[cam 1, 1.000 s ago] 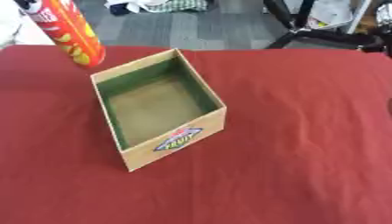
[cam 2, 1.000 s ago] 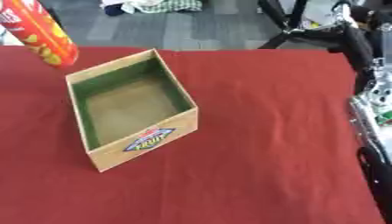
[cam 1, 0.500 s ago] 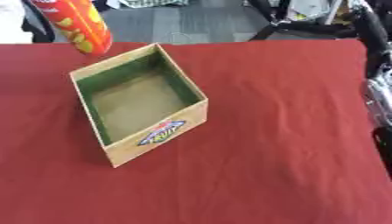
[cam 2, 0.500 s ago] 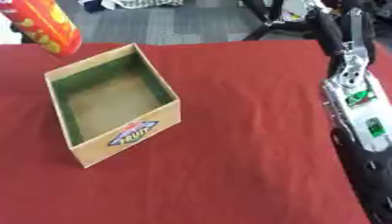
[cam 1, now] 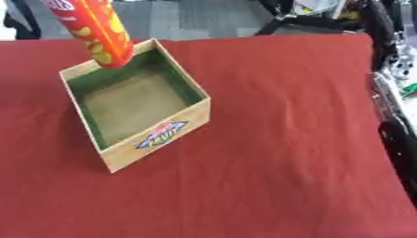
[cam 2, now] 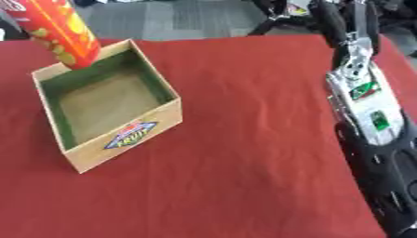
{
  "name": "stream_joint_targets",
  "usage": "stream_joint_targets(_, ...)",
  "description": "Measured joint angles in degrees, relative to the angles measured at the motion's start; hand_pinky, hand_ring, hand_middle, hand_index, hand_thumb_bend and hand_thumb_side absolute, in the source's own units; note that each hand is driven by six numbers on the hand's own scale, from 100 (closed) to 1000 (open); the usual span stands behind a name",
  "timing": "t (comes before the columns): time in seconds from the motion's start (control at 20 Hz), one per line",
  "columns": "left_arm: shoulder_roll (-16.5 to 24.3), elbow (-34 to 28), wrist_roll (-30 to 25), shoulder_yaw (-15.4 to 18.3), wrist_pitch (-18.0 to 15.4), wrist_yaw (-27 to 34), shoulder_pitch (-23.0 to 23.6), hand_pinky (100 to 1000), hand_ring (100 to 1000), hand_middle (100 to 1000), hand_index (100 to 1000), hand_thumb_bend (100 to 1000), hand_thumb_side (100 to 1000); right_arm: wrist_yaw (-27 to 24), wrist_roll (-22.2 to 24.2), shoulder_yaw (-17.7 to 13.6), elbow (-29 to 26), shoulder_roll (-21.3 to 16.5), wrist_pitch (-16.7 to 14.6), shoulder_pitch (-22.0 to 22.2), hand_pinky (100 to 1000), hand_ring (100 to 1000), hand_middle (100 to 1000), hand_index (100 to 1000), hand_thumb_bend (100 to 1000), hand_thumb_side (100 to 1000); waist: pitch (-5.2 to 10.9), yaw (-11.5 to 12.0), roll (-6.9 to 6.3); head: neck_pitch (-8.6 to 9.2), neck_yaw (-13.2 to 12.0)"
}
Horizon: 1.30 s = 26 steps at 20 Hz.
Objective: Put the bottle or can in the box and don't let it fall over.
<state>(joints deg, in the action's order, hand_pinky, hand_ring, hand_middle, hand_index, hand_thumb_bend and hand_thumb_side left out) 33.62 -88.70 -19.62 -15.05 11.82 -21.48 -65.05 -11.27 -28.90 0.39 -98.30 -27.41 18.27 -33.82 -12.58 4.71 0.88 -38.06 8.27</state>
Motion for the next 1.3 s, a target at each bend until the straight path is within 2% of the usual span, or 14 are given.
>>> stream_joint_targets(0.25, -3.5, 1.39, -1.22, -1.48, -0.95, -2.45, 0.98, 109, 100, 138, 120, 180, 100, 0.0, 0.0, 0.0, 0.0, 0.01, 0.0, -0.21, 551, 720, 742, 716, 142, 578, -0.09, -0.1, -0.04, 1.02, 0.28)
stream_joint_targets(0.35, -4.45, 2.07, -1.45, -2.06, -1.59, -4.01, 1.25, 106, 119, 158, 136, 145, 100, 0.0, -0.01, 0.0, 0.0, 0.02, 0.0, -0.22, 551, 720, 742, 716, 142, 579, -0.3, -0.15, -0.13, 1.47, 0.34)
stream_joint_targets(0.45, -4.97, 2.66, -1.18, -2.46, -2.48, -5.97, 1.57, 134, 146, 191, 159, 153, 100, 0.0, -0.03, 0.0, 0.0, 0.02, -0.01, -0.23, 551, 720, 742, 716, 142, 580, -0.55, -0.24, -0.35, 1.74, 0.36)
stream_joint_targets(0.5, -5.11, 2.96, -0.94, -2.55, -2.88, -6.85, 1.65, 175, 206, 253, 194, 218, 100, 0.0, -0.04, 0.0, 0.0, 0.02, -0.02, -0.23, 551, 720, 742, 716, 142, 580, -0.68, -0.3, -0.41, 1.92, 0.37)
stream_joint_targets(0.55, -5.23, 3.24, -0.68, -2.61, -3.29, -7.6, 1.77, 280, 309, 342, 277, 451, 100, 0.0, -0.07, 0.0, 0.0, 0.02, -0.03, -0.23, 551, 720, 742, 716, 142, 581, -0.74, -0.32, -0.46, 2.0, 0.37)
stream_joint_targets(0.6, -5.31, 3.48, -0.45, -2.63, -3.76, -8.2, 2.03, 385, 400, 420, 377, 638, 100, 0.0, -0.09, 0.0, 0.0, 0.02, -0.05, -0.23, 551, 720, 742, 716, 142, 582, -0.84, -0.32, -0.48, 2.01, 0.37)
stream_joint_targets(0.65, -5.37, 3.74, -0.32, -2.64, -4.16, -8.51, 2.21, 543, 519, 510, 501, 877, 100, 0.0, -0.12, 0.0, 0.0, 0.01, -0.05, -0.23, 551, 720, 742, 716, 141, 582, -0.92, -0.32, -0.48, 2.03, 0.37)
stream_joint_targets(0.7, -5.45, 3.95, -0.37, -2.67, -4.65, -8.76, 2.34, 714, 622, 576, 580, 983, 180, 0.0, -0.14, 0.0, 0.0, 0.01, -0.04, -0.23, 551, 720, 742, 716, 140, 583, -0.98, -0.32, -0.49, 2.04, 0.37)
stream_joint_targets(0.75, -5.45, 3.99, -0.58, -2.73, -5.26, -8.92, 2.5, 778, 675, 600, 612, 1000, 202, 0.0, -0.16, 0.0, 0.0, 0.01, -0.03, -0.23, 551, 720, 742, 716, 139, 584, -1.03, -0.32, -0.52, 2.05, 0.37)
stream_joint_targets(0.8, -5.45, 4.0, -0.83, -2.74, -5.9, -9.14, 2.54, 826, 693, 626, 676, 1000, 263, 0.0, -0.18, 0.0, 0.0, 0.01, -0.01, -0.23, 551, 720, 742, 716, 135, 591, -1.07, -0.32, -0.53, 2.15, 0.37)
stream_joint_targets(1.05, -5.45, 4.12, -1.31, -2.01, -7.17, -10.13, 2.55, 797, 677, 614, 665, 1000, 269, 0.0, -0.22, 0.0, 0.0, 0.01, 0.03, -0.2, 551, 721, 743, 716, 135, 589, -1.07, -0.31, -0.53, 2.42, 0.34)
stream_joint_targets(1.3, -5.4, 3.41, 0.64, 0.12, -5.98, -8.77, 3.36, 818, 697, 649, 675, 972, 291, 0.0, -0.22, 0.0, 0.0, 0.01, 0.02, -0.19, 551, 721, 743, 717, 137, 585, -1.02, 0.14, -0.33, 2.37, 0.24)
